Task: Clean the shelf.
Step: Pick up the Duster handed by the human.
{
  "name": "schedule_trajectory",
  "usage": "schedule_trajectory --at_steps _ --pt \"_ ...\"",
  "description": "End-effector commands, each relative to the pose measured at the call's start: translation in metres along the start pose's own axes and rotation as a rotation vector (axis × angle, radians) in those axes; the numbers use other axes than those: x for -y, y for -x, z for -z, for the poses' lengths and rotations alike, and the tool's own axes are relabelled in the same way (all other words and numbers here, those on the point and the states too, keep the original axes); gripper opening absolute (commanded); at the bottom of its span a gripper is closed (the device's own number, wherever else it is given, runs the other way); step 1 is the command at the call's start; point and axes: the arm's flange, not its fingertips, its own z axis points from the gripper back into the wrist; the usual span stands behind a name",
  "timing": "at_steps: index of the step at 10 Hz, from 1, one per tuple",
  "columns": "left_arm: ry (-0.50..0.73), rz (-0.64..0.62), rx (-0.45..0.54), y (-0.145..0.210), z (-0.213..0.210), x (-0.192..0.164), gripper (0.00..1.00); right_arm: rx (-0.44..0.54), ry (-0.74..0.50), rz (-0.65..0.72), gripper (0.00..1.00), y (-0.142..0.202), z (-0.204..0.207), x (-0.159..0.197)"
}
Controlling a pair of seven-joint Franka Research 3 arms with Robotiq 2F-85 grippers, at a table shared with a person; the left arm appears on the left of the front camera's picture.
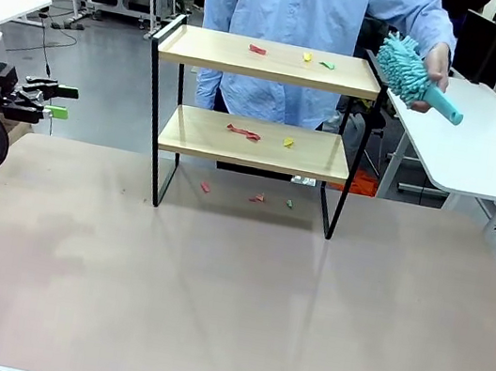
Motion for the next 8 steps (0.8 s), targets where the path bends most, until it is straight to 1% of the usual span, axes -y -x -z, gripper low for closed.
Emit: schedule_trajectory --at_steps 1,2,3,4,8 --pt "0.004 0.001 -0.005 -0.001 0.001 0.001 1.00 -0.163 0.120 0.123 1.00 -0.022 0.006 -0.050" --pt "0.004 0.001 -0.005 -0.001 0.001 0.001 1.00 -0.206 0.139 0.153 1.00 -0.037 0.007 -0.067" --pt "0.004 0.001 -0.005 -0.001 0.001 0.001 1.00 -0.229 0.164 0.152 1.00 -0.043 0.016 -0.077" --pt "0.004 0.001 -0.005 -0.001 0.001 0.001 1.00 -0.122 0.134 0.067 1.00 -0.035 -0.002 -0.044" --pt "0.004 0.001 -0.005 -0.001 0.001 0.001 1.00 -0.122 0.134 0.067 1.00 -0.035 -0.002 -0.044"
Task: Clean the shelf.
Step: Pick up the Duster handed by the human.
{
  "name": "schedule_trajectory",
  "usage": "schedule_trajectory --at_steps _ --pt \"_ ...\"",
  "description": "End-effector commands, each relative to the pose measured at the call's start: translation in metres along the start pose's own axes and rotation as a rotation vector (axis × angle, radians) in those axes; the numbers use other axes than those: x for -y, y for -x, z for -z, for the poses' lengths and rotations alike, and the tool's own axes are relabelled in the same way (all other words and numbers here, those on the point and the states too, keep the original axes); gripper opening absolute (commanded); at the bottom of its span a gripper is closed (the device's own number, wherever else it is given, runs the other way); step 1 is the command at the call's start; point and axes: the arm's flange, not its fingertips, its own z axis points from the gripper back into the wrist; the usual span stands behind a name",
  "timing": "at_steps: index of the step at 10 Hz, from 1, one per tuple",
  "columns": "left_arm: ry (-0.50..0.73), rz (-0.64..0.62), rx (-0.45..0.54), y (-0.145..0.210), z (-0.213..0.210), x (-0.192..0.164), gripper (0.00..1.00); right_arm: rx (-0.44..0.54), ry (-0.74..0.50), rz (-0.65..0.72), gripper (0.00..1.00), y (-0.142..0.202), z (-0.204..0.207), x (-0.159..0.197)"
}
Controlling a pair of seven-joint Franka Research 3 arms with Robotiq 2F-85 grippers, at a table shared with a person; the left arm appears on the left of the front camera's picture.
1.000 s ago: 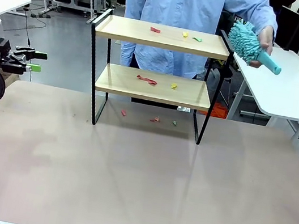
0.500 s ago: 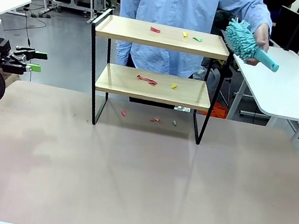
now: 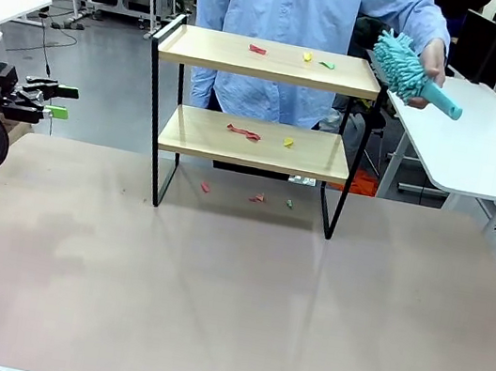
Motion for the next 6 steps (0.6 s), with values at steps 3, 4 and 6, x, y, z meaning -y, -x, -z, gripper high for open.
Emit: schedule_trajectory --at_steps 3,4,6 --pt "0.004 0.001 -0.005 -0.001 0.000 0.001 1.00 -0.107 0.070 0.003 1.00 -0.035 -0.006 -0.053" --pt "0.004 0.001 -0.005 -0.001 0.000 0.001 1.00 -0.139 0.125 0.025 1.00 -0.044 -0.003 -0.073" --pt "0.004 0.001 -0.005 -0.001 0.000 0.001 1.00 -0.195 0.112 0.076 1.00 -0.049 0.016 -0.104"
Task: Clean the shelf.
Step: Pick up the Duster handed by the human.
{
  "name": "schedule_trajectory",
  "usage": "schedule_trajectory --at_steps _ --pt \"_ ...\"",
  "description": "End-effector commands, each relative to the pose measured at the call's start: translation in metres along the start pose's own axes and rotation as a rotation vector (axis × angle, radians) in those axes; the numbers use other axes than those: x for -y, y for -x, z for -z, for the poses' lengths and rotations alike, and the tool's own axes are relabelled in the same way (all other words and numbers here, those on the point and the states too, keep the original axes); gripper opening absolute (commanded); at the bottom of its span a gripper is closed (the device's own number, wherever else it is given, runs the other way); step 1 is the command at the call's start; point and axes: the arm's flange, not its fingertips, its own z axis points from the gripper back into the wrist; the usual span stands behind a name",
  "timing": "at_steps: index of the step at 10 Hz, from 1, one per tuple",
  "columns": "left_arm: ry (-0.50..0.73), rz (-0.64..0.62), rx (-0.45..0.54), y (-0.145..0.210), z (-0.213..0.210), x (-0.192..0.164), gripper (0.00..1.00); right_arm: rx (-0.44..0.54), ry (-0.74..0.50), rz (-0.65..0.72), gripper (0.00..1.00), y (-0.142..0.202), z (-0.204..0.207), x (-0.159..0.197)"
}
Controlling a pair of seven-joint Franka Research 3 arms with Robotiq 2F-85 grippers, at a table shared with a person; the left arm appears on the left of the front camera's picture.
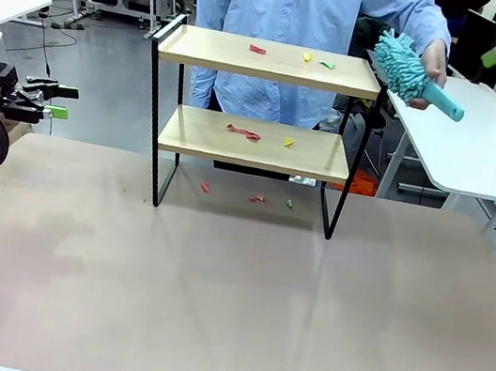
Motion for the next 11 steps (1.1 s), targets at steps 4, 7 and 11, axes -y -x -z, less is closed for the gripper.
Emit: schedule_trajectory --at_steps 4,7,11 --pt "0.004 0.001 -0.005 -0.001 0.000 0.001 1.00 -0.083 0.019 0.129 1.00 -0.002 0.042 -0.049" --pt "0.004 0.001 -0.005 -0.001 0.000 0.001 1.00 -0.125 0.012 0.149 1.00 0.005 0.069 -0.052" --pt "0.004 0.001 -0.005 -0.001 0.000 0.001 1.00 -0.141 0.002 0.167 0.40 0.008 0.072 -0.046"
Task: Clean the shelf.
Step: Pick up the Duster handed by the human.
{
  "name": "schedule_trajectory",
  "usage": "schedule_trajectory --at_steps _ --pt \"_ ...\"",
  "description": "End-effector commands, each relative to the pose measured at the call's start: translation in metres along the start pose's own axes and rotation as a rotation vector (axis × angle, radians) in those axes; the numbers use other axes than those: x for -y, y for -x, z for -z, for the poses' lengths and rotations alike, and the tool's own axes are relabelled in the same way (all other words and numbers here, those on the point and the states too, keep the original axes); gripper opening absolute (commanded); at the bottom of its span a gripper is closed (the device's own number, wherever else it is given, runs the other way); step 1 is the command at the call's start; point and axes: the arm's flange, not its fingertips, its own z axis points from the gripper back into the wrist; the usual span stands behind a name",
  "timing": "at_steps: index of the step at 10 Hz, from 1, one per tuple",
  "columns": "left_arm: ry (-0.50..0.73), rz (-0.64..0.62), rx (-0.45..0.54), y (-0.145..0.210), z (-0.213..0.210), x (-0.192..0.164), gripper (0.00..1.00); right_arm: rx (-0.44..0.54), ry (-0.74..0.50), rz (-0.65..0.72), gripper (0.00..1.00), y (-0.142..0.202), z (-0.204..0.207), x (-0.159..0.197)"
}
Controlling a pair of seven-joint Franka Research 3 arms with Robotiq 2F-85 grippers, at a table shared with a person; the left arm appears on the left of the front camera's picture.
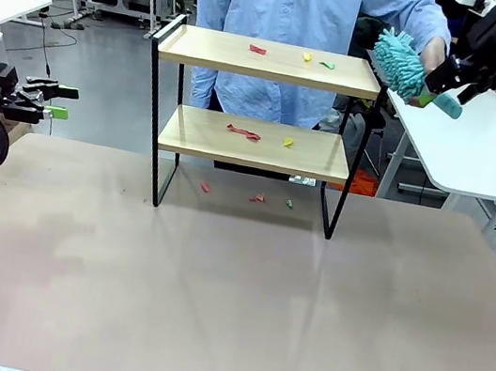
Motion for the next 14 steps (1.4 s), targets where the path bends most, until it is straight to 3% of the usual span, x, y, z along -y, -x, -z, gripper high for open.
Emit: schedule_trajectory --at_steps 1,2,3,4,11,13,14 --pt "0.004 0.002 -0.005 -0.001 0.000 0.001 1.00 -0.001 0.024 0.032 0.40 0.000 -0.003 0.000" --pt "0.004 0.002 -0.005 -0.001 0.000 0.001 1.00 -0.007 0.028 0.035 0.00 0.000 -0.003 0.001" --pt "0.004 0.002 -0.005 -0.001 0.000 0.001 1.00 -0.015 0.025 0.033 0.36 -0.001 0.000 0.001" --pt "0.004 0.002 -0.005 -0.001 0.000 0.001 1.00 -0.019 0.024 0.038 0.00 -0.002 0.003 0.001" --pt "0.004 0.002 -0.005 -0.001 0.000 0.001 1.00 -0.017 0.103 0.085 0.00 0.000 -0.001 0.005" --pt "0.004 0.002 -0.005 -0.001 0.000 0.001 1.00 0.014 0.096 0.111 0.00 0.003 -0.001 0.013" --pt "0.004 0.002 -0.005 -0.001 0.000 0.001 1.00 0.097 0.119 0.084 0.00 0.007 -0.004 0.017"
